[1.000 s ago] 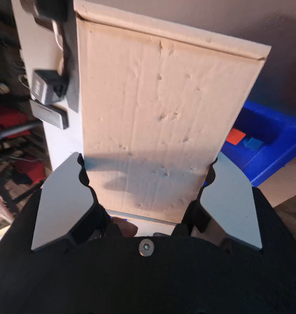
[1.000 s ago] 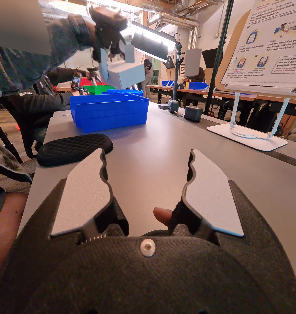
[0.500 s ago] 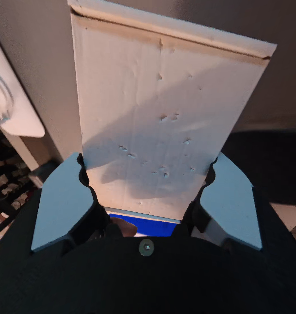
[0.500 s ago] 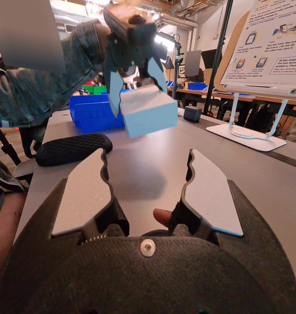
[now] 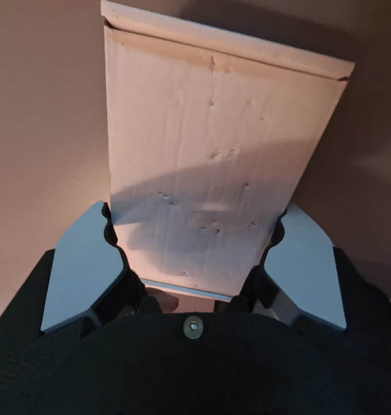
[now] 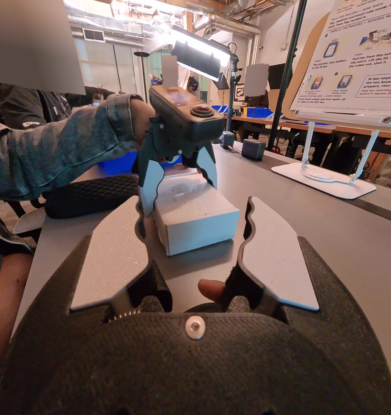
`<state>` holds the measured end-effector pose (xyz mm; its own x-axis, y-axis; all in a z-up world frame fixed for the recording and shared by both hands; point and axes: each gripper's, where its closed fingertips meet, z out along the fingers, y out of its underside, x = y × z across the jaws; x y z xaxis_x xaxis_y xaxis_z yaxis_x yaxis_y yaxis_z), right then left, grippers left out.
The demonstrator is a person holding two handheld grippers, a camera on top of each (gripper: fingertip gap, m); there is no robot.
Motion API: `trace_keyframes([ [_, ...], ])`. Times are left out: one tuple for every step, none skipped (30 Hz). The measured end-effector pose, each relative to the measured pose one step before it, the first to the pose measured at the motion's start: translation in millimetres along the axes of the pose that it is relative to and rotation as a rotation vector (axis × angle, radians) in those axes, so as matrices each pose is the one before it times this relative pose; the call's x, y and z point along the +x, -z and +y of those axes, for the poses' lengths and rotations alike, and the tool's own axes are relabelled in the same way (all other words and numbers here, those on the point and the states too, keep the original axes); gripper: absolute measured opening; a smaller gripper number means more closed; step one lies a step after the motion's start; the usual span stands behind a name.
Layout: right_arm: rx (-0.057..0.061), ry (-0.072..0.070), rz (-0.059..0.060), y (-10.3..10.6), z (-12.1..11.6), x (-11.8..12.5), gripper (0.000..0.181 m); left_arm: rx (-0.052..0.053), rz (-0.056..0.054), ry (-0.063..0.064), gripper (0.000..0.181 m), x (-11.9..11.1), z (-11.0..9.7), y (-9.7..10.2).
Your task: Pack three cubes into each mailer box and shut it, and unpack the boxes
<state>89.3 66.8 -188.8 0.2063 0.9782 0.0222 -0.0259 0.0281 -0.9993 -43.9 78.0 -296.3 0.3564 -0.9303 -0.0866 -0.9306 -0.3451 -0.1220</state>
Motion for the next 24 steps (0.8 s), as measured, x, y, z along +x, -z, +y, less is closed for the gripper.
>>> trace_keyframes([
  [-0.0006, -0.0006, 0.0003, -0.07, 0.19, 0.07, 0.087, 0.0195, 0.0057, 0.017, 0.136, 0.57, -1.76, -0.57],
  [-0.0004, -0.0005, 0.0005, -0.09, 0.06, 0.11, 0.087, 0.0189, -0.0023, 0.0066, 0.136, 0.0, -1.18, 0.17],
  [-0.0006, -0.0001, 0.0004, -0.05, 0.08, 0.03, 0.087, 0.0308, -0.0027, -0.0013, 0.136, 0.58, -1.74, 0.97],
  [-0.0002, 0.0004, 0.0005, 0.02, 0.03, 0.1, 0.087, 0.0487, 0.0039, -0.0002, 0.141, 2.48, -2.85, 2.05],
  [-0.0005, 0.0007, 0.0017, -0.02, 0.06, 0.06, 0.087, 0.0511, 0.0003, 0.0061, 0.144, 2.63, -1.69, 3.53],
  [-0.0023, -0.0003, 0.0023, -0.15, 0.3, 0.31, 0.086, 0.0506, -0.0204, 0.0114, 0.145, 0.36, -0.14, 4.71],
  [-0.0066, -0.0034, 0.003, -0.07, 0.98, 0.33, 0.085, 0.0564, -0.0399, 0.0203, 0.145, -2.0, 0.3, 6.06],
  [-0.013, -0.0065, 0.001, -0.31, 1.81, 0.2, 0.081, 0.0683, -0.0384, 0.0324, 0.145, -1.54, 0.16, 7.18],
  [-0.0216, -0.0105, 0.001, -0.45, 2.61, 0.15, 0.076, 0.074, -0.0365, 0.0441, 0.139, -1.48, 0.42, 7.79],
  [-0.036, -0.0166, -0.0005, -1.08, 4.27, -0.17, 0.072, 0.0659, -0.0489, 0.0543, 0.134, -3.85, 2.51, 8.12],
  [-0.048, -0.0189, -0.0028, -1.88, 5.65, -0.63, 0.071, 0.0518, -0.0496, 0.0549, 0.128, -4.64, 5.82, 7.82],
  [-0.0559, -0.0147, -0.0084, -3.07, 6.41, -2.04, 0.072, 0.0446, -0.0355, 0.0495, 0.122, -3.26, 7.57, 7.26],
  [-0.0588, -0.0012, -0.0093, -3.98, 7.3, -2.9, 0.073, 0.0472, -0.0214, 0.0495, 0.117, -1.68, 7.4, 6.69],
  [-0.062, 0.0145, -0.0034, -4.99, 7.24, -2.87, 0.075, 0.0535, 0.003, 0.0538, 0.111, 1.98, 6.23, 6.02],
  [-0.0672, 0.0266, 0.0069, -5.54, 7.32, -2.39, 0.077, 0.0611, 0.0262, 0.0567, 0.107, 5.45, 4.02, 5.02],
  [-0.0677, 0.0332, 0.0088, -5.85, 6.87, -3.06, 0.078, 0.0626, 0.0359, 0.0546, 0.102, 6.87, 2.17, 3.87],
  [-0.0652, 0.0331, 0.0093, -6.14, 6.45, -3.35, 0.079, 0.0437, 0.0354, 0.0358, 0.098, 6.9, 2.32, 2.81],
  [-0.0654, 0.0277, 0.0108, -6.46, 6.08, -2.86, 0.079, 0.0199, 0.0072, 0.0065, 0.094, 2.91, 1.07, 2.07],
  [-0.0585, 0.0148, -0.0033, -6.42, 5.05, -4.39, 0.079, 0.0129, -0.0284, -0.0102, 0.089, -1.97, -2.2, 1.53],
  [-0.0476, -0.0016, -0.0197, -6.01, 3.55, -5.89, 0.079, -0.0042, -0.0113, -0.0117, 0.088, -0.31, -0.96, -0.16],
  [-0.0364, -0.0052, -0.0179, -4.63, 2.47, -4.33, 0.076, -0.0254, 0.023, -0.0073, 0.087, 3.88, 3.72, -2.26],
  [-0.0277, -0.0008, 0.0033, -2.83, 2.27, -0.23, 0.074, -0.0427, 0.02, -0.0047, 0.086, 2.97, 7.1, -4.07],
  [-0.018, -0.007, 0.0051, -1.63, 2.25, 1.0, 0.072, -0.0461, -0.0031, 0.0, 0.086, -0.21, 6.42, -4.35],
  [-0.0072, -0.0164, -0.0088, -0.7, 1.25, 0.14, 0.068, -0.0407, -0.0062, -0.0076, 0.086, 0.09, 4.68, -3.63],
])
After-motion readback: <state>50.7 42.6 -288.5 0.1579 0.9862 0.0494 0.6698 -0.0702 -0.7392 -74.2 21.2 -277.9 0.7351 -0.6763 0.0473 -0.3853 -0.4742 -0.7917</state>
